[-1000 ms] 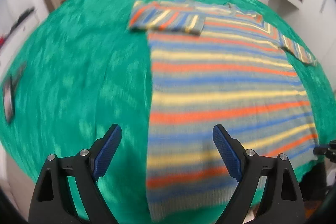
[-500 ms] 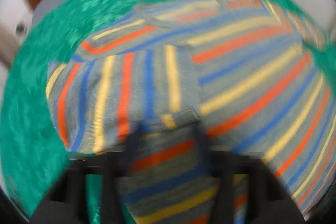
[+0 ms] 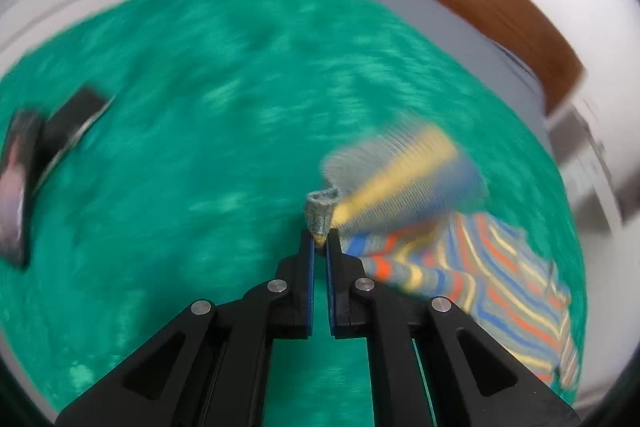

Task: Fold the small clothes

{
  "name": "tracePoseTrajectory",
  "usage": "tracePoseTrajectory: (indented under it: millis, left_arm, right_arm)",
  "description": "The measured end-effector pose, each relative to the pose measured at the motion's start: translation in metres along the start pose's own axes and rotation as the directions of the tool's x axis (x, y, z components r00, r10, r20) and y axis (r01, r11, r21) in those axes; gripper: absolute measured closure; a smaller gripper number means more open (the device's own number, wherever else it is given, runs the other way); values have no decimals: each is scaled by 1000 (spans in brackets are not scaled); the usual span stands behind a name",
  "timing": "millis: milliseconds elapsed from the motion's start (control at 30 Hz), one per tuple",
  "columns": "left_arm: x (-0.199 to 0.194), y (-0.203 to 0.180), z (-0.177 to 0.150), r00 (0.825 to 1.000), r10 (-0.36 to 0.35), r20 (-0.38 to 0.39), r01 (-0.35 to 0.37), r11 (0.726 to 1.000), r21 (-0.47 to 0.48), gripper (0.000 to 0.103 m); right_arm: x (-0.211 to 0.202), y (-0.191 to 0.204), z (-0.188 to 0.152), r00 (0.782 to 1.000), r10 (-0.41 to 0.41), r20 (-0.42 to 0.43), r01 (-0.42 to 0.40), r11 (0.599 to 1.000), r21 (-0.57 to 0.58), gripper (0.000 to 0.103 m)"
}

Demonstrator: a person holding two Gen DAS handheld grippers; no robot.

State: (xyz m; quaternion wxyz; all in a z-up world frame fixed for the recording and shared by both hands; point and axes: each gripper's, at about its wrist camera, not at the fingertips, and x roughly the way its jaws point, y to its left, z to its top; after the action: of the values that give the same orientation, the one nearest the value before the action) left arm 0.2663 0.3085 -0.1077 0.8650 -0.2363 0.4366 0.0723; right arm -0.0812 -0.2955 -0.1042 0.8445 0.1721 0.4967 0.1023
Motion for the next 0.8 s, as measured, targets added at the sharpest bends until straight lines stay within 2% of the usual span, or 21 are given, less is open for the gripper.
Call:
tracePoseTrajectory:
  millis: [100, 200, 233, 333, 400, 467, 533, 567, 633, 667, 700, 767, 800]
  left_arm:
    - [17, 26, -15, 998, 43, -44, -45, 997, -61, 100]
    - [41, 29, -37, 991, 69, -114, -78, 994, -71, 99]
    - [52, 30, -42, 987, 80, -136, -92, 992, -83, 96]
    - [51, 39, -49, 992, 55, -113, -71, 988, -138, 90]
    - [42, 44, -53, 993, 43, -107, -60, 986, -158, 77]
    - [29, 44, -57, 994, 60, -87, -73, 986, -149, 47]
    - [10, 40, -67, 994, 87, -65, -93, 990, -104, 31]
    - [-1, 34, -77, 995, 81, -58, -84, 995, -52, 28]
    - [-18, 19, -102, 996, 24, -90, -18, 998, 65, 28]
    - [-28, 8, -123, 991, -26, -134, 45, 989, 140, 27]
    - [-39, -2, -148, 980, -74, -187, 113, 972, 206, 27]
    - [-50, -17, -188, 950, -140, -278, 219, 935, 278, 27]
    - [-57, -24, -215, 929, -166, -331, 276, 907, 318, 27]
  right_arm:
    - [7, 1, 0, 1000, 7, -23, -6, 1000, 8, 46]
    - [10, 3, -2, 999, 7, -35, -7, 1000, -2, 46]
    - [10, 4, -2, 999, 5, -35, -5, 1000, -3, 46]
    - [8, 3, -3, 999, -6, -34, 6, 1000, 1, 46]
    - [5, 1, -3, 999, -32, -23, 32, 999, -2, 45]
    - [1, -5, -1, 997, -73, -6, 72, 997, -4, 40]
    - [-3, -15, 4, 991, -129, 22, 129, 992, 6, 35]
    - [-4, -20, 6, 989, -147, 30, 146, 989, 13, 34]
    - [-7, -31, 12, 984, -174, 41, 174, 985, 20, 34]
    - [-8, -37, 15, 982, -186, 44, 185, 982, 26, 34]
    - [-10, -41, 17, 983, -181, 40, 180, 983, 28, 34]
    - [-12, -45, 14, 986, -163, 24, 163, 987, 16, 34]
    - [-12, -45, 12, 988, -154, 13, 154, 988, 5, 34]
